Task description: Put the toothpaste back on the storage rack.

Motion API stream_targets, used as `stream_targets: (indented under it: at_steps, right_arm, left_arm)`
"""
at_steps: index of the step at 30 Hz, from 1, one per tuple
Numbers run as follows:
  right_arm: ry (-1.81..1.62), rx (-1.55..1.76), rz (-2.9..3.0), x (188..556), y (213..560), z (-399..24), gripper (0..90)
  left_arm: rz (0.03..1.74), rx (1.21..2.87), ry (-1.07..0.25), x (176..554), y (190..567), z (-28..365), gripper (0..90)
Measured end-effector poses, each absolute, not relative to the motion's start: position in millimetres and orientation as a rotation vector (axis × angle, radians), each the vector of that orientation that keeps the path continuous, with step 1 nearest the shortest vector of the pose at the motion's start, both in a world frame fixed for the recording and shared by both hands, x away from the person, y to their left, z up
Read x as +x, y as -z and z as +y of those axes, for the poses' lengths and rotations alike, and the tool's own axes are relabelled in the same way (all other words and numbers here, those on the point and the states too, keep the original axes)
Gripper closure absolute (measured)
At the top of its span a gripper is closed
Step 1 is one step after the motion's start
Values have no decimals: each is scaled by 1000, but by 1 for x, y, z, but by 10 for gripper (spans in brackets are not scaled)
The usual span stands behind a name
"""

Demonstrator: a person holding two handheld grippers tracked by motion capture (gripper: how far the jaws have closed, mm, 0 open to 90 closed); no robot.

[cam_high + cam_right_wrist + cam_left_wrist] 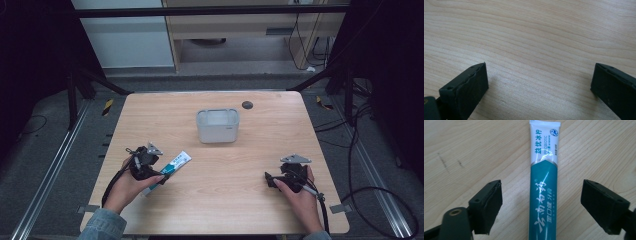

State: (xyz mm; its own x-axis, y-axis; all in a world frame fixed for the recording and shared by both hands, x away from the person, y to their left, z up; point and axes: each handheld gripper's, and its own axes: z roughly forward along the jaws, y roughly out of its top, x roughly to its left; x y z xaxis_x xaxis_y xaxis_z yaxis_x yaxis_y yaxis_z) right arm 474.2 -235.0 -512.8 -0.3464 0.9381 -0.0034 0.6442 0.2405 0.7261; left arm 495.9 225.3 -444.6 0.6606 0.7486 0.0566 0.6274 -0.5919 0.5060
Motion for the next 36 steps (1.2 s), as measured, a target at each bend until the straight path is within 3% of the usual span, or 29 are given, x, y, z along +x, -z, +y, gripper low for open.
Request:
stream_targets:
  at_steps: [6, 28, 36]
  right_arm:
    - [-894, 1447, 2080, 474, 513, -235, 14]
    - [-895, 1446, 2080, 474, 513, -235, 14]
    - [-894, 1447, 2080, 474, 513, -235, 14]
  left_arm:
    - [1107, 2467, -330, 513, 451, 218, 325]
    - [1113, 2534, -294, 531, 464, 197, 426]
    - [1117, 2547, -246, 535, 466, 196, 515]
